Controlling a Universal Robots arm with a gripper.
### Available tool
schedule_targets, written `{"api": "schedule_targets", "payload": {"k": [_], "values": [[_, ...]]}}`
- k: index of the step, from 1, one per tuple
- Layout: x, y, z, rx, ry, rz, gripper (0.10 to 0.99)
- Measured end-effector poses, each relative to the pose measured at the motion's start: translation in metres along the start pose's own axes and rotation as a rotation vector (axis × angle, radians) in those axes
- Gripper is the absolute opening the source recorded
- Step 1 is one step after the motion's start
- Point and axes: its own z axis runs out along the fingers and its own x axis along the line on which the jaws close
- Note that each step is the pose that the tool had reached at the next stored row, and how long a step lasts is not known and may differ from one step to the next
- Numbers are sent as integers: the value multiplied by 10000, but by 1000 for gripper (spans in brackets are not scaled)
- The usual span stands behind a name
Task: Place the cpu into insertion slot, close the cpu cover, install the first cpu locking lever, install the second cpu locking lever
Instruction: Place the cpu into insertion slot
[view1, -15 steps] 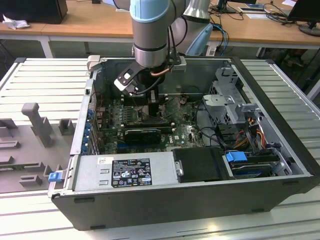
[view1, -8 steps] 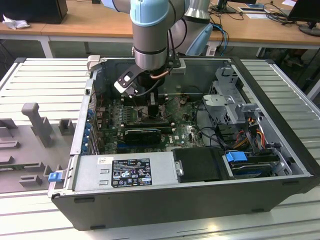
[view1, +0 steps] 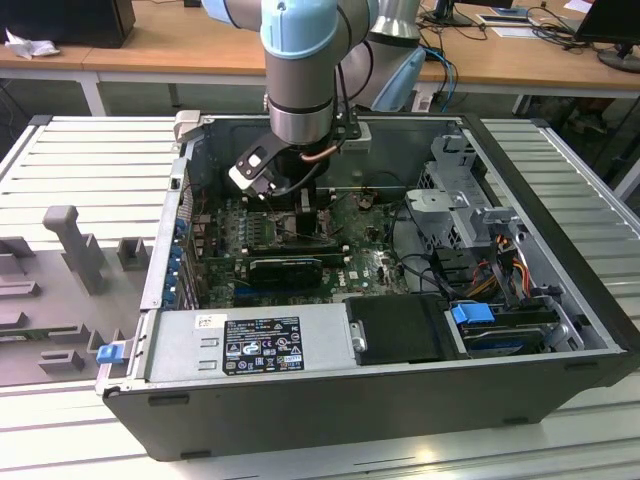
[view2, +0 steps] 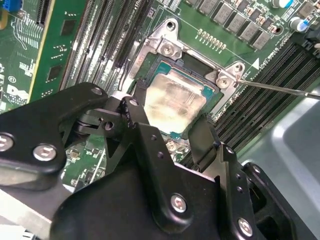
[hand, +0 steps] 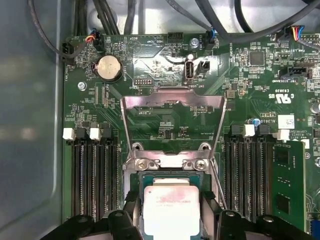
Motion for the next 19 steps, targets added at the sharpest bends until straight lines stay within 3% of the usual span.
{"api": "schedule_targets", "payload": {"k": [5,7,9,10,12,19], "values": [[4,6,-99,0,2,0,588],[4,7,-111,3,2,0,459],[5,9,-133,4,1,0,220],[5,9,-140,4,1,0,220],[6,10,-157,4,1,0,106],[9,16,-248,4,-4,-1,106]]}}
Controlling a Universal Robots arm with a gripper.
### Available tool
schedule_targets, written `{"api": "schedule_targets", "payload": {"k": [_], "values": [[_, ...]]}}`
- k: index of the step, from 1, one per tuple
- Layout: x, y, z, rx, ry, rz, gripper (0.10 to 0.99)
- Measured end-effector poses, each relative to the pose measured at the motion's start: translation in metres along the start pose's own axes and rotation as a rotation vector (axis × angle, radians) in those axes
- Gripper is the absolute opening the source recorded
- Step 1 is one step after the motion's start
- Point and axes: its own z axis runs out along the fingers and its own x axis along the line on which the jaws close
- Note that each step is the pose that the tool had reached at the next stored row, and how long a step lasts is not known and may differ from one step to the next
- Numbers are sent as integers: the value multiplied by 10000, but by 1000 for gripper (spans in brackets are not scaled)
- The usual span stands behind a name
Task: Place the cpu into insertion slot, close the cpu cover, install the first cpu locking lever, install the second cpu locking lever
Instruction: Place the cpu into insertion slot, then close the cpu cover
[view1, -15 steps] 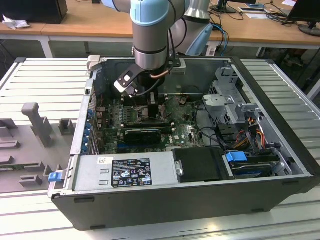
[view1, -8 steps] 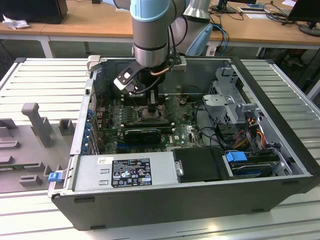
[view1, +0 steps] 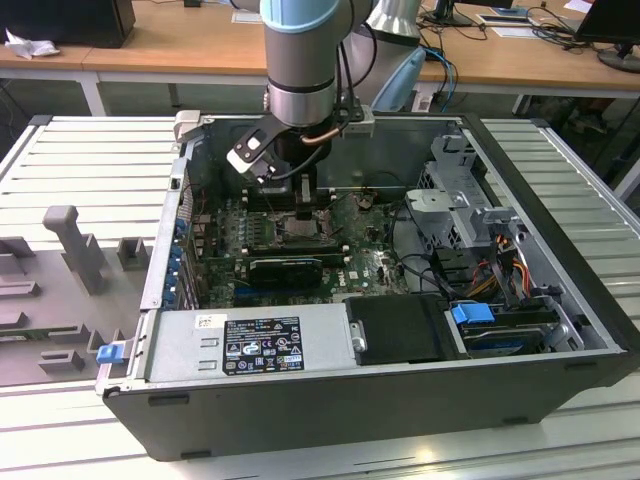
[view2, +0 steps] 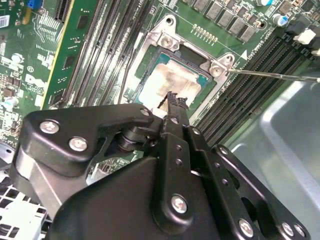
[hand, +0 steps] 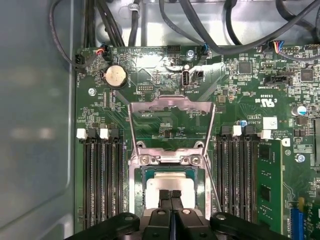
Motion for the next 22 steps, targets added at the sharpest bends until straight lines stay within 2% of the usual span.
{"api": "schedule_targets", "payload": {"k": [5,8,22], "values": [[2,4,-61,0,-11,-1,106],[2,43,-59,39,-14,1,106],[4,48,-128,22,-23,0,106]]}}
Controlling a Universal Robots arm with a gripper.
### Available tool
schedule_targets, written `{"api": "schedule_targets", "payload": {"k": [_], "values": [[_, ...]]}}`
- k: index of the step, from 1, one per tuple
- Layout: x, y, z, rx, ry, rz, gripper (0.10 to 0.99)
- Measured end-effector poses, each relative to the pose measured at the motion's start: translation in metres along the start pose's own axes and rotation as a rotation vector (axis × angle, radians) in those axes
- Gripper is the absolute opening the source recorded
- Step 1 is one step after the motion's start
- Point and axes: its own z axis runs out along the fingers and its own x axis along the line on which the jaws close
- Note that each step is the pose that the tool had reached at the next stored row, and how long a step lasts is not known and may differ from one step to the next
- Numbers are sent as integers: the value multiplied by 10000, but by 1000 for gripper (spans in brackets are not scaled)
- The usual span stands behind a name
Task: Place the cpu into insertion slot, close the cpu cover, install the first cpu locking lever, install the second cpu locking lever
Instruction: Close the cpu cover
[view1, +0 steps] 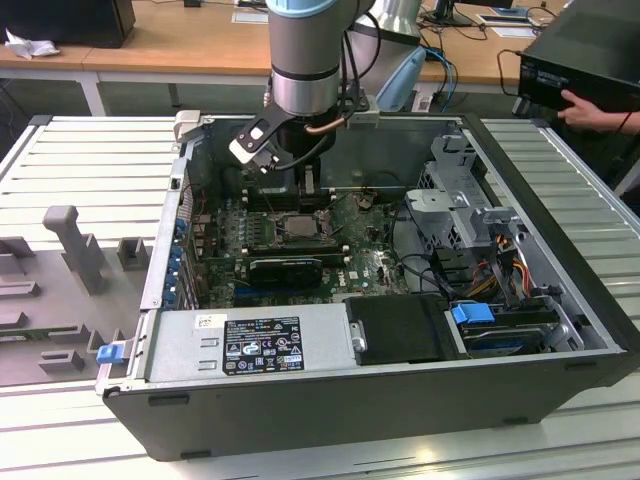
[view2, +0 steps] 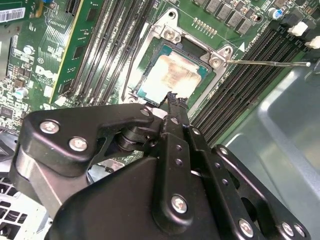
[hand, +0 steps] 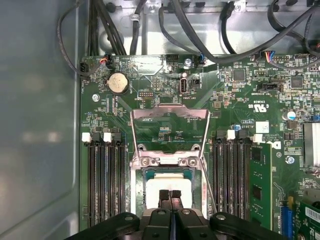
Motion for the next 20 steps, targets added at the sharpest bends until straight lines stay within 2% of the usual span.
{"api": "schedule_targets", "payload": {"k": [10,20], "values": [[2,4,-60,0,0,0,106],[5,10,-165,-1,-1,3,106]]}}
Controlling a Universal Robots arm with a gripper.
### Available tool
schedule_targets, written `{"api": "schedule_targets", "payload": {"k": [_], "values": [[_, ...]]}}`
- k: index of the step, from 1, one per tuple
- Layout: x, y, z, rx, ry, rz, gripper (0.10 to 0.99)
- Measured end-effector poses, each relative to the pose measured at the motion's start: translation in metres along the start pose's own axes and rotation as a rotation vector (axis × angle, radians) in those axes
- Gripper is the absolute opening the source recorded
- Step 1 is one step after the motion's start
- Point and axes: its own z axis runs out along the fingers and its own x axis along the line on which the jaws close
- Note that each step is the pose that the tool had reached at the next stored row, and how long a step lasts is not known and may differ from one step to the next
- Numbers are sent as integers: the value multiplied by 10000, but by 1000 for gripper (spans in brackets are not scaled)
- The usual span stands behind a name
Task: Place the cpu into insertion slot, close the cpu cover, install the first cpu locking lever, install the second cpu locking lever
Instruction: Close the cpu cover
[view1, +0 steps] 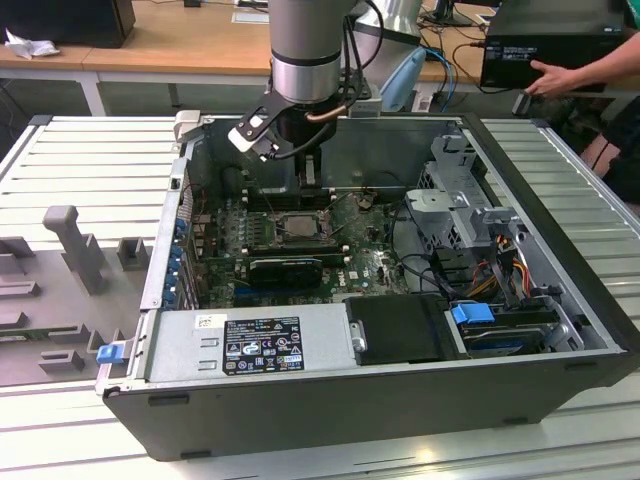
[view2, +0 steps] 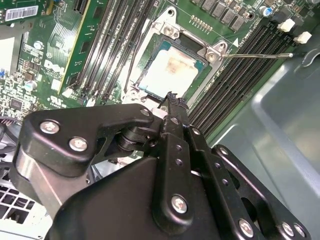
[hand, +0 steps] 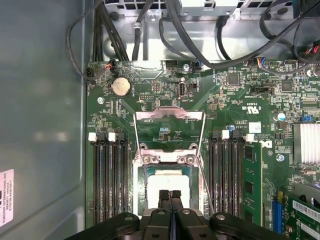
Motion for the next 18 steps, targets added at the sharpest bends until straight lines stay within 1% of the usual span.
{"api": "schedule_targets", "payload": {"k": [2,8,12,18], "values": [[1,2,-33,0,0,2,106],[3,5,-85,0,0,4,106],[5,9,-151,0,-3,6,106],[6,13,-213,0,-4,7,106]]}}
